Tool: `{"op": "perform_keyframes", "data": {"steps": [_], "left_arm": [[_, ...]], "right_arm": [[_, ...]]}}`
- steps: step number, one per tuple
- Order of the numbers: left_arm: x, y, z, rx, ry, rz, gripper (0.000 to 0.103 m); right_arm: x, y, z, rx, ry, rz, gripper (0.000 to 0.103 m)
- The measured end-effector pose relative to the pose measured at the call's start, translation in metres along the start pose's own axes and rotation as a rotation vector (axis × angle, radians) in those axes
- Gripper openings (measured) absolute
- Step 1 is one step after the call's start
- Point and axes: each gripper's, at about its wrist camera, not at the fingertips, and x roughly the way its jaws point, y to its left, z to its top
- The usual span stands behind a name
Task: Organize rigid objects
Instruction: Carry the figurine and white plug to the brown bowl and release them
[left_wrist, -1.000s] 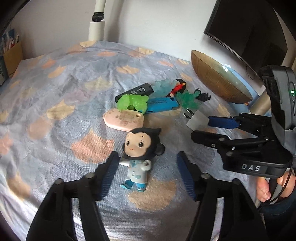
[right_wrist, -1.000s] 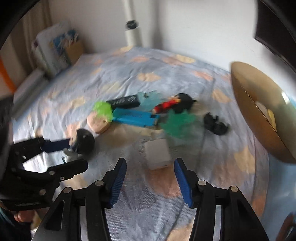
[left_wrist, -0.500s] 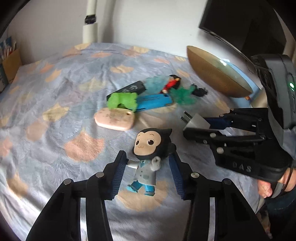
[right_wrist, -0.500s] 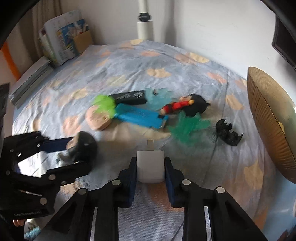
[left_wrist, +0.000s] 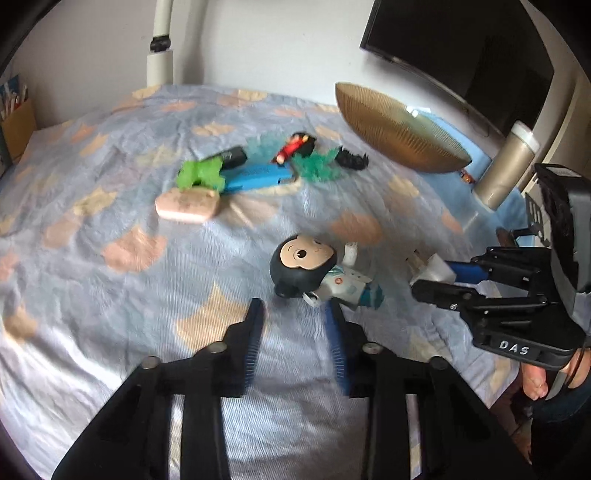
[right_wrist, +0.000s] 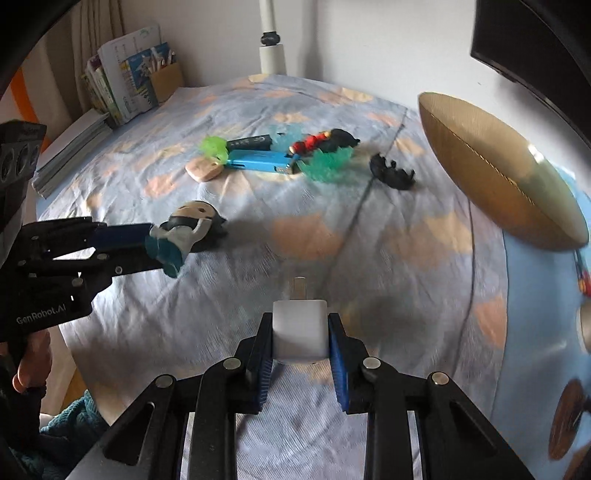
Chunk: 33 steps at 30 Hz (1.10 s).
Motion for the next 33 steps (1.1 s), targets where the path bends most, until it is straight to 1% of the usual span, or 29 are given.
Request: {"op": "perform_keyframes", "data": {"steps": [2, 3, 4, 5, 6, 8, 10, 11, 12, 13, 14, 15, 16, 17, 18, 19, 21, 23, 24, 26, 28, 29, 31, 32, 33], "left_arm": [[0.001, 0.0, -0.003, -0.002, 0.017, -0.006, 0.051], [0.001, 0.0, -0.004, -0.001, 0.029, -0.022, 0.067], [0.001, -0.001, -0.005, -0.002, 0.045, -0.048, 0.087], [0.001, -0.002, -0.006, -0.002, 0.054, -0.066, 0.092], [-0.001, -0.004, -0.007, 0.001, 0.048, -0.077, 0.094], [-0.004, -0.009, -0.007, 0.01, 0.019, -0.096, 0.094], [-0.003, -0.011, -0.002, -0.002, 0.008, -0.094, 0.093], [0.0, -0.011, 0.002, -0.014, 0.007, -0.096, 0.093], [0.004, -0.01, 0.005, -0.032, 0.007, -0.1, 0.093], [0.008, -0.009, 0.009, -0.059, 0.009, -0.1, 0.09], [0.012, -0.007, 0.012, -0.083, 0.011, -0.101, 0.085], [0.017, -0.006, 0.014, -0.104, 0.018, -0.098, 0.073], [0.017, -0.007, 0.016, -0.106, -0.005, -0.064, 0.057], [0.019, -0.008, 0.017, -0.101, -0.001, -0.054, 0.053], [0.02, -0.009, 0.018, -0.097, -0.009, -0.048, 0.052], [0.02, -0.009, 0.017, -0.1, -0.017, -0.044, 0.052], [0.019, -0.009, 0.016, -0.1, -0.03, -0.043, 0.052], [0.017, -0.011, 0.018, -0.093, -0.032, -0.039, 0.052], [0.015, -0.012, 0.019, -0.089, -0.037, -0.04, 0.052], [0.009, -0.015, 0.025, -0.073, -0.056, -0.043, 0.052], [0.0, -0.021, 0.035, -0.047, -0.079, -0.042, 0.052], [-0.004, -0.025, 0.041, -0.033, -0.09, -0.04, 0.052], [-0.013, -0.034, 0.058, 0.002, -0.122, -0.034, 0.052], [-0.018, -0.039, 0.068, 0.019, -0.141, -0.033, 0.052], [-0.023, -0.046, 0.083, 0.041, -0.167, -0.038, 0.052]], "right_arm": [[-0.001, -0.002, -0.003, 0.013, -0.003, 0.007, 0.027], [-0.001, -0.003, -0.004, 0.019, -0.006, 0.007, 0.026], [-0.001, -0.003, -0.005, 0.025, -0.004, 0.01, 0.026], [-0.002, -0.004, -0.007, 0.029, -0.002, 0.014, 0.026], [-0.002, -0.004, -0.008, 0.036, -0.003, 0.017, 0.027], [-0.002, -0.005, -0.01, 0.049, -0.003, 0.029, 0.028], [-0.003, -0.007, -0.01, 0.058, -0.006, 0.041, 0.03], [-0.003, -0.007, -0.01, 0.056, -0.005, 0.046, 0.034], [-0.003, -0.006, -0.01, 0.052, -0.005, 0.053, 0.043], [-0.003, -0.004, -0.01, 0.045, -0.007, 0.056, 0.05], [-0.003, -0.003, -0.01, 0.041, -0.009, 0.046, 0.06], [-0.002, -0.001, -0.01, 0.034, -0.014, 0.019, 0.06], [0.001, 0.0, -0.01, 0.027, -0.011, 0.004, 0.06], [0.002, 0.001, -0.01, 0.02, -0.017, -0.005, 0.06], [0.002, 0.001, -0.009, 0.023, -0.023, -0.008, 0.059], [0.003, -0.001, -0.009, 0.038, -0.031, -0.012, 0.056], [0.002, -0.004, -0.008, 0.06, -0.054, -0.035, 0.027], [-0.001, -0.005, -0.007, 0.077, -0.075, -0.026, 0.026], [-0.003, -0.005, -0.007, 0.078, -0.086, -0.04, 0.026], [-0.007, -0.004, -0.006, 0.073, -0.103, -0.052, 0.026], [-0.014, -0.009, -0.003, 0.085, -0.118, -0.04, 0.026], [-0.019, -0.012, -0.001, 0.087, -0.129, -0.041, 0.026], [-0.036, -0.021, 0.008, 0.075, -0.163, -0.076, 0.026], [-0.042, -0.025, 0.012, 0.073, -0.175, -0.086, 0.026], [-0.057, -0.035, 0.021, 0.065, -0.204, -0.109, 0.026]]}}
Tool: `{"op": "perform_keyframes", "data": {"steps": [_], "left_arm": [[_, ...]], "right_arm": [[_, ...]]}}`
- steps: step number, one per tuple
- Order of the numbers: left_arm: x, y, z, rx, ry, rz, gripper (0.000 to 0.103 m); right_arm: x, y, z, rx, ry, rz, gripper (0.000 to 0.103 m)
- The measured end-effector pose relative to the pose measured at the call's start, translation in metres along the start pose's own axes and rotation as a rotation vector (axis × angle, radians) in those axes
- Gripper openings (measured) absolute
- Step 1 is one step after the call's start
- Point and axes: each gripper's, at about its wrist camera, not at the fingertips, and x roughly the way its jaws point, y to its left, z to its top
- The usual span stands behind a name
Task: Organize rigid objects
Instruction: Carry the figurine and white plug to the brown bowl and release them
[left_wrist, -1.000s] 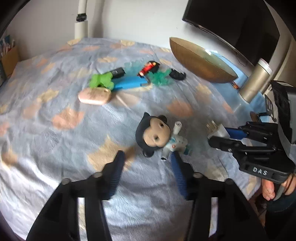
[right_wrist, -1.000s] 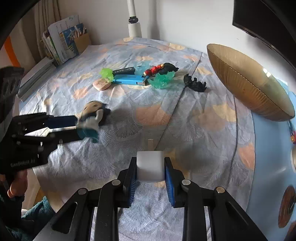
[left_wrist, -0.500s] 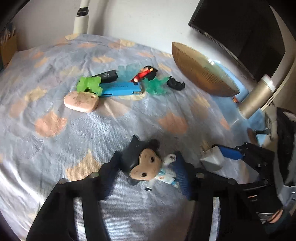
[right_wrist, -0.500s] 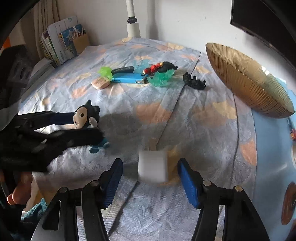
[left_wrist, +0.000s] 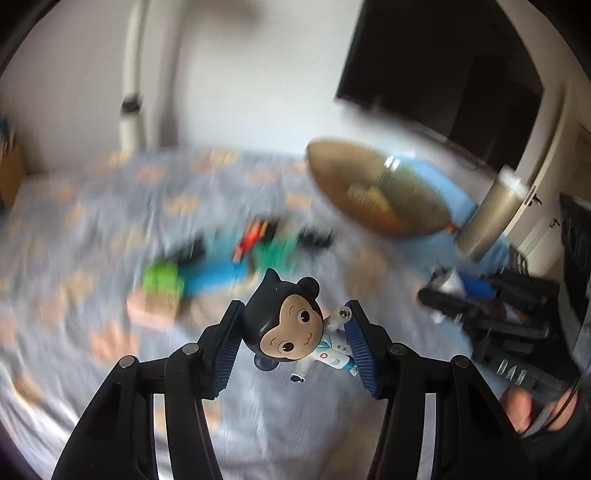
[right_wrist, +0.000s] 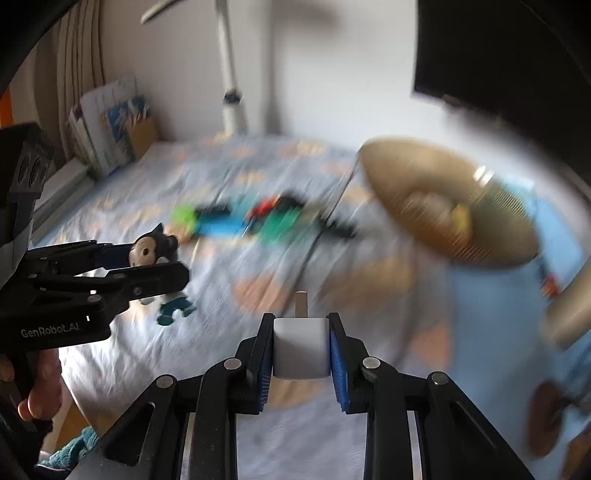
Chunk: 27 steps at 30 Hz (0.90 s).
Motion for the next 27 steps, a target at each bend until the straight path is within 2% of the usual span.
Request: {"op": "perform_keyframes", "data": {"steps": [5, 8, 11, 14, 19, 20, 21, 25, 27], "left_arm": [[0.006, -0.031, 0.07, 0.066, -0.087, -0.031, 0.052], [0.026, -0.048, 0.094, 0.087, -0.103, -0.043, 0.052], [0.062, -0.06, 0.097, 0.069, -0.053, -0.066, 0.052], [0.093, -0.075, 0.101, 0.096, -0.011, -0.071, 0.052], [0.115, -0.087, 0.111, 0.12, 0.031, -0.116, 0.055], [0.116, -0.087, 0.112, 0.125, 0.029, -0.134, 0.062], [0.118, -0.089, 0.114, 0.126, 0.03, -0.135, 0.077], [0.086, -0.069, 0.114, 0.1, -0.028, -0.103, 0.079], [0.065, -0.05, 0.113, 0.056, -0.059, -0.094, 0.079]], "right_arm": [[-0.041, -0.064, 0.059, 0.054, -0.131, -0.116, 0.026], [-0.046, -0.095, 0.082, 0.086, -0.155, -0.163, 0.026], [-0.027, -0.112, 0.089, 0.097, -0.113, -0.174, 0.026], [-0.004, -0.123, 0.084, 0.104, -0.049, -0.182, 0.026], [0.021, -0.138, 0.077, 0.144, 0.024, -0.187, 0.026], [0.025, -0.14, 0.076, 0.139, 0.039, -0.19, 0.026], [0.028, -0.142, 0.076, 0.131, 0.045, -0.192, 0.027], [0.027, -0.159, 0.082, 0.169, 0.052, -0.203, 0.032], [0.012, -0.163, 0.085, 0.211, 0.025, -0.163, 0.032]]}}
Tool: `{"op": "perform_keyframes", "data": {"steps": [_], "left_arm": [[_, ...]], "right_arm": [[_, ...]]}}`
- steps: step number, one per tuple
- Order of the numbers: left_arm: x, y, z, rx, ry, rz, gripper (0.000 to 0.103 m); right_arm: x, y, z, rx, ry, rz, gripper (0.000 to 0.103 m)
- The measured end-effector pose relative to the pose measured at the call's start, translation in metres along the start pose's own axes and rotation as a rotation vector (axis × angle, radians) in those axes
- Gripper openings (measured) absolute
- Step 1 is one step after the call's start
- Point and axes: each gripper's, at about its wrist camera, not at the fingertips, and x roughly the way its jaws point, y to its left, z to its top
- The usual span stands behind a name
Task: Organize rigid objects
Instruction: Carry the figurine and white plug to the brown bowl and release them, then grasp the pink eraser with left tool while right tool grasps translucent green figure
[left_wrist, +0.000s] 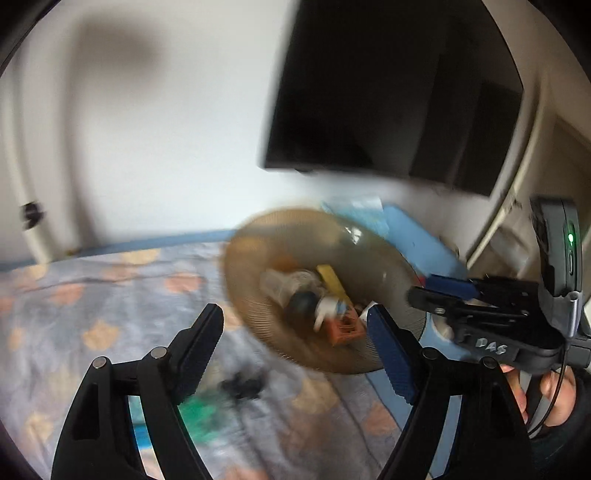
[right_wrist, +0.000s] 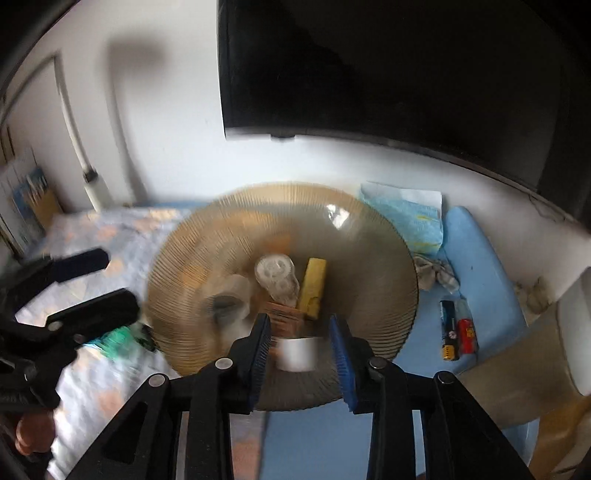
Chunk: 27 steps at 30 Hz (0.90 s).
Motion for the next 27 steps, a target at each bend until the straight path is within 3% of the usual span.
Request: {"op": "perform_keyframes", "data": {"steps": [4, 6, 10, 12, 17, 21, 23, 27], "left_arm": [[-0.052, 0.038, -0.008, -0.094, -0.061, 0.025, 0.079], [-0.077, 0.051, -0.014, -0.108, -0.093, 0.052, 0.079], [-0.13, 0.075, -0.042, -0.128, -0.143, 0.141, 0.08], [-0.143, 0.088, -0.06, -0.15, -0.146, 0.199, 0.081], [-0.135, 0.121, -0.123, -0.177, -0.068, 0.303, 0.081], [-0.107, 0.147, -0.161, -0.201, -0.002, 0.345, 0.081], [-0.102, 0.151, -0.169, -0.194, 0.006, 0.351, 0.081], [-0.094, 0.151, -0.176, -0.183, 0.031, 0.373, 0.081]], "right_arm": [[-0.033, 0.018, -0.002, -0.01, -0.056, 0.014, 0.04], [-0.048, 0.034, -0.006, -0.025, -0.087, 0.019, 0.054], [-0.075, 0.069, -0.016, -0.081, -0.139, 0.059, 0.054], [-0.083, 0.086, -0.022, -0.1, -0.153, 0.086, 0.059], [-0.069, 0.127, -0.059, -0.105, -0.136, 0.181, 0.067], [-0.01, 0.16, -0.1, -0.132, -0.034, 0.248, 0.07], [0.01, 0.168, -0.113, -0.129, 0.008, 0.272, 0.07], [0.028, 0.171, -0.124, -0.136, 0.006, 0.275, 0.07]]}}
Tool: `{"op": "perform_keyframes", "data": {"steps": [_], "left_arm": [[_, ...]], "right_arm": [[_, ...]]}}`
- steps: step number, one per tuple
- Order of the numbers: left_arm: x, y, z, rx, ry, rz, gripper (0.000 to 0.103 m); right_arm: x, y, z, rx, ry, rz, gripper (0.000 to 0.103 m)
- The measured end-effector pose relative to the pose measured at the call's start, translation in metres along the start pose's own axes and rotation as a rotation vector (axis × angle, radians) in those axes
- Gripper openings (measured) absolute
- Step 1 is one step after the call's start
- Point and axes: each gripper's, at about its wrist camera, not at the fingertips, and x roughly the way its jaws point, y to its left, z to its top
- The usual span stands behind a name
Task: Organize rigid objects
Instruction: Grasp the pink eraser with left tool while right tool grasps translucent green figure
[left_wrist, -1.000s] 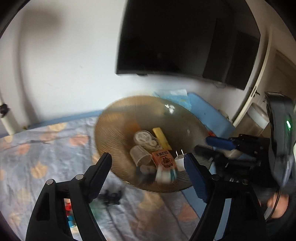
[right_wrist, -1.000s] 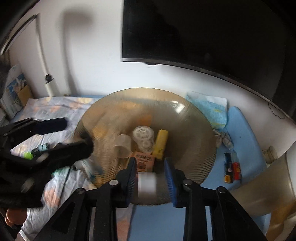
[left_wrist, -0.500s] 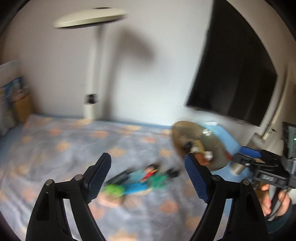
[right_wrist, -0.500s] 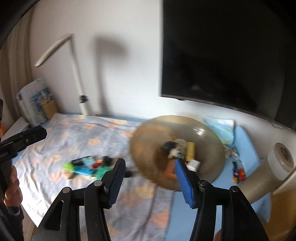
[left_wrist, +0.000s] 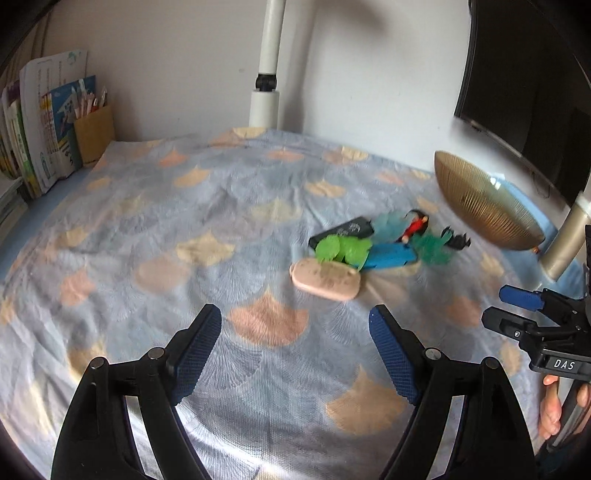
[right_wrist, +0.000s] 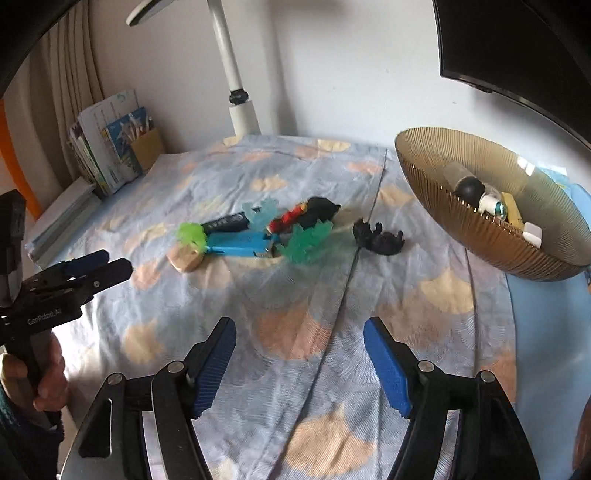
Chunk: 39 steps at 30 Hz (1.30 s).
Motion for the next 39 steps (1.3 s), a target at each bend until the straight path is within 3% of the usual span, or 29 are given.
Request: {"op": "perform_keyframes", "data": {"steps": [7, 12, 15, 18, 19, 21, 28, 32, 36, 39], "left_arm": [[0.005, -0.004, 0.0, 0.015, 0.012, 0.021, 0.081], [0.011, -0.007, 0.008, 0.053, 0.094, 0.017, 0.081], [0.012, -0.02, 0.022, 0.113, 0.098, 0.07, 0.084], [0.03, -0.035, 0.027, 0.128, 0.117, 0.037, 0.087], [0.042, -0.04, 0.026, 0.136, 0.146, 0.046, 0.087], [0.054, -0.044, 0.026, 0.138, 0.157, 0.083, 0.087], [0.074, -0.04, 0.032, 0.086, 0.196, 0.101, 0.086], [0.068, -0.025, 0.029, 0.06, 0.201, 0.125, 0.084], [0.048, 0.014, 0.019, 0.006, 0.213, 0.124, 0.075], [0.038, 0.043, 0.015, -0.044, 0.221, 0.136, 0.075]], "right_arm": [[0.014, -0.005, 0.0, 0.011, 0.052, -0.027, 0.07], [0.005, -0.006, 0.002, 0.034, 0.051, -0.034, 0.07], [-0.006, 0.002, 0.021, 0.026, 0.09, 0.01, 0.07], [-0.006, 0.008, 0.043, 0.002, 0.073, -0.004, 0.07], [-0.003, 0.008, 0.049, -0.001, 0.07, -0.007, 0.069], [0.013, 0.005, 0.057, -0.005, 0.091, -0.015, 0.055], [0.066, -0.004, 0.068, 0.022, 0.166, 0.01, 0.054], [0.086, -0.007, 0.075, 0.073, 0.173, 0.034, 0.054], [0.086, -0.005, 0.078, 0.067, 0.144, 0.058, 0.033], [0.083, -0.003, 0.076, 0.037, 0.144, 0.053, 0.03]]}}
